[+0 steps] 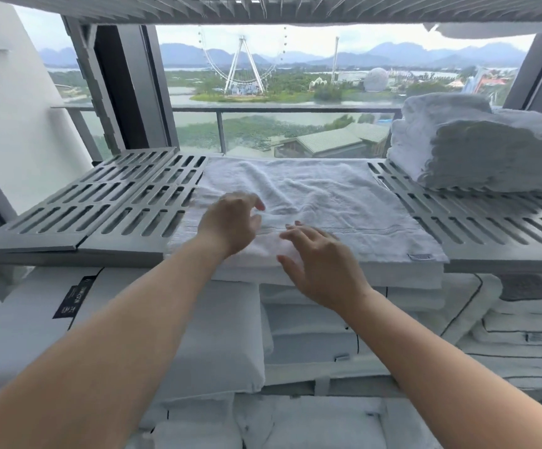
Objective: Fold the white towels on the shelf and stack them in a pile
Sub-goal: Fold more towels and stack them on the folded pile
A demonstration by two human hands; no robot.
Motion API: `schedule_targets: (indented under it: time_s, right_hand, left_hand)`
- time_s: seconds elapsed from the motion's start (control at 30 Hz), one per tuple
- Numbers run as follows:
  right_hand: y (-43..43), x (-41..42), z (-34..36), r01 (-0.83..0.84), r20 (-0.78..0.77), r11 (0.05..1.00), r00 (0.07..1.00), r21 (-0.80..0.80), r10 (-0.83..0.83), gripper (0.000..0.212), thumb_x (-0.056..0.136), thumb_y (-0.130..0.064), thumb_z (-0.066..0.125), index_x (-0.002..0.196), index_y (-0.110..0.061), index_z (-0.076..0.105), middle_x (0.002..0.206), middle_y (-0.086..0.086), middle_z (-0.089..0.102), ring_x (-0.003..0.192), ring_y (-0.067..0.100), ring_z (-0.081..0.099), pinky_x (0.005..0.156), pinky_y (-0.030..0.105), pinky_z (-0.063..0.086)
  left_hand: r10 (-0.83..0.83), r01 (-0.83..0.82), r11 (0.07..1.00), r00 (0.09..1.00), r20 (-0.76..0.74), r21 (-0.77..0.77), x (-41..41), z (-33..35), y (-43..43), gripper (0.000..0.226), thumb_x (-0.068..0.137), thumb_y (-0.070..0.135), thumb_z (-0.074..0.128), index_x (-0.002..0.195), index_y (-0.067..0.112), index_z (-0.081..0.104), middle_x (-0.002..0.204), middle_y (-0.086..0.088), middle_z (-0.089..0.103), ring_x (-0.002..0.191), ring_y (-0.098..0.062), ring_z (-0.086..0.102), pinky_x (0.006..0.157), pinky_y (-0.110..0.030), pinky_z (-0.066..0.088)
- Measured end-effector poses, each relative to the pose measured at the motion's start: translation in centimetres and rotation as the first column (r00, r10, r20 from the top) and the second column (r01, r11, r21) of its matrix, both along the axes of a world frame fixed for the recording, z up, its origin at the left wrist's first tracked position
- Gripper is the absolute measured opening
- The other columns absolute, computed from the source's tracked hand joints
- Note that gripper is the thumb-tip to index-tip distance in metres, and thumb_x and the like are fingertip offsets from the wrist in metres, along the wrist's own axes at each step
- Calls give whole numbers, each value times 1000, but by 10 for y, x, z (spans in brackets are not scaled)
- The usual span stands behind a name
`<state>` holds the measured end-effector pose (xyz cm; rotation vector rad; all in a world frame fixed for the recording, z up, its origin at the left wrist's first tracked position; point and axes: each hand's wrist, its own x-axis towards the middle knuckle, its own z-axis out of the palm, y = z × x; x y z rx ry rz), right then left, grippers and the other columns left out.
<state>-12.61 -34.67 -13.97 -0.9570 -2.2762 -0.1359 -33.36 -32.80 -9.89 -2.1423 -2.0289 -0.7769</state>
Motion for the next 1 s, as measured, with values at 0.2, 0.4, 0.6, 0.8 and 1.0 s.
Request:
schedule_targets:
  time_s: [0.2,0.4,0.6,0.8,1.0]
  right_hand:
    - [16,65,-14,226,365,968,914,-105,-174,88,79,-77,51,151,-34,25,159,2,30,147,25,25,120,44,20]
    - [17,73,-19,199,376,977,913,-76,-156,80,86,-20,51,156,-28,15,164,4,19,152,23,16,124,42,13]
    - [15,75,-16,156,186,982,973,-108,-134,58,90,-18,49,148,-20,44,154,6,43,145,22,36,120,37,26]
    - [15,108,-14,360,77,933,931,-30,-357,35,84,-10,51,115,-13,66,107,8,72,104,31,64,90,38,49]
    - [18,135,-12,516,70,855,856,-41,-513,36,89,-17,47,117,-22,69,118,1,69,113,26,58,104,44,37]
  left_hand:
    - [-191,187,962,982,-1,-197,37,-22,-12,41,100,48,50,136,29,57,148,1,50,137,-22,44,109,-37,35]
    - [-195,61,955,869,-455,-292,47,-33,-32,109,69,90,48,158,44,5,167,-8,14,153,-28,15,121,-49,19]
    - [-73,-40,978,853,-517,-203,65,-39,-36,87,90,53,57,159,35,7,165,-7,18,152,-29,18,119,-55,24]
    - [-88,34,988,928,-361,-153,68,-38,-35,64,100,62,33,157,34,28,163,-1,31,150,-24,28,118,-49,27]
    - [-86,53,991,957,-277,-124,68,-43,-37,51,104,52,31,154,39,35,161,2,35,150,-21,29,118,-49,25]
